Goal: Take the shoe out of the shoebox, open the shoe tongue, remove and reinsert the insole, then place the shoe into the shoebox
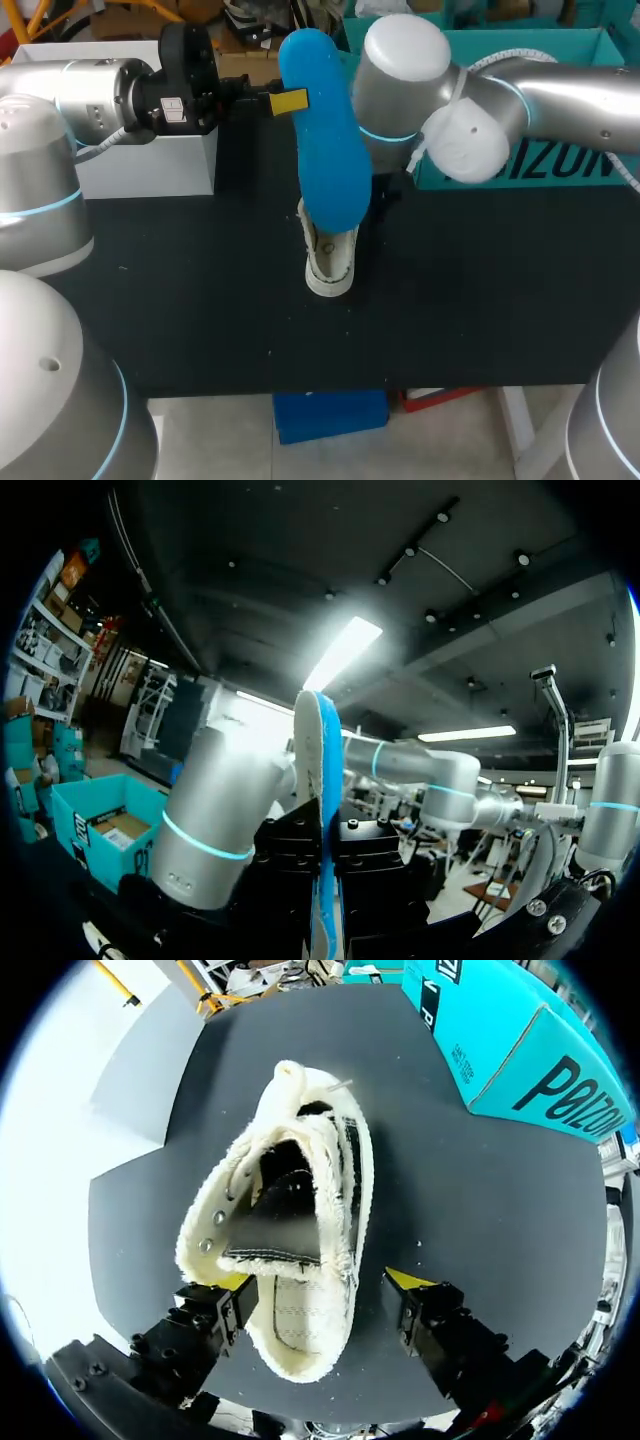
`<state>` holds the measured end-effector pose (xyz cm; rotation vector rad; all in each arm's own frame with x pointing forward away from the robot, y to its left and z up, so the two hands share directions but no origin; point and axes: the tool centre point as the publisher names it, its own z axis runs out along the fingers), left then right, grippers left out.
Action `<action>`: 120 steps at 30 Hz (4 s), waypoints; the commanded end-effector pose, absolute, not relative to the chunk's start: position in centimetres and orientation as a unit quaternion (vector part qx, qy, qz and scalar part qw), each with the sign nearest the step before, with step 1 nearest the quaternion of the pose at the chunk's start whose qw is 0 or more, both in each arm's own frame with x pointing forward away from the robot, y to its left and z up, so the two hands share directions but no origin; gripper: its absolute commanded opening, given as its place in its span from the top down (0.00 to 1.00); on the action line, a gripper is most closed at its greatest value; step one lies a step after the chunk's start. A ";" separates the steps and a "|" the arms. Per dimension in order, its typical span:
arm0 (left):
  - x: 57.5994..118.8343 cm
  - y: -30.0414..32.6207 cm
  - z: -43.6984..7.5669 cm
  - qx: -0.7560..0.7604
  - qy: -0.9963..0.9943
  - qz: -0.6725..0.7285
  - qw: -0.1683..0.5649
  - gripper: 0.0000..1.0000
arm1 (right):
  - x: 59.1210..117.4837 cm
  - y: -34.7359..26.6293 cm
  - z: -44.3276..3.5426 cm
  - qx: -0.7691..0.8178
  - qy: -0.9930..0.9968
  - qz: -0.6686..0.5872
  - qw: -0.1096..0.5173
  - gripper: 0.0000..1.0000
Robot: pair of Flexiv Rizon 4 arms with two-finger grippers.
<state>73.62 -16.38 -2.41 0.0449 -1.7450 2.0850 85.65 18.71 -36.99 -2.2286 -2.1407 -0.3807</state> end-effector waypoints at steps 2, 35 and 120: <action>73.5 -16.4 -2.5 0.016 -0.627 0.750 0.208 1.00 | 84.1 16.5 -34.4 -0.700 -0.684 -0.197 0.059 0.00; 73.5 -16.4 -2.5 0.016 -0.627 0.750 0.208 1.00 | 85.4 15.4 -29.5 -0.656 -0.571 -0.445 0.214 0.00; 64.7 -14.5 -10.7 -0.454 -0.524 0.616 -0.375 1.00 | 86.4 14.7 -23.7 -0.599 -0.557 -0.457 0.350 0.00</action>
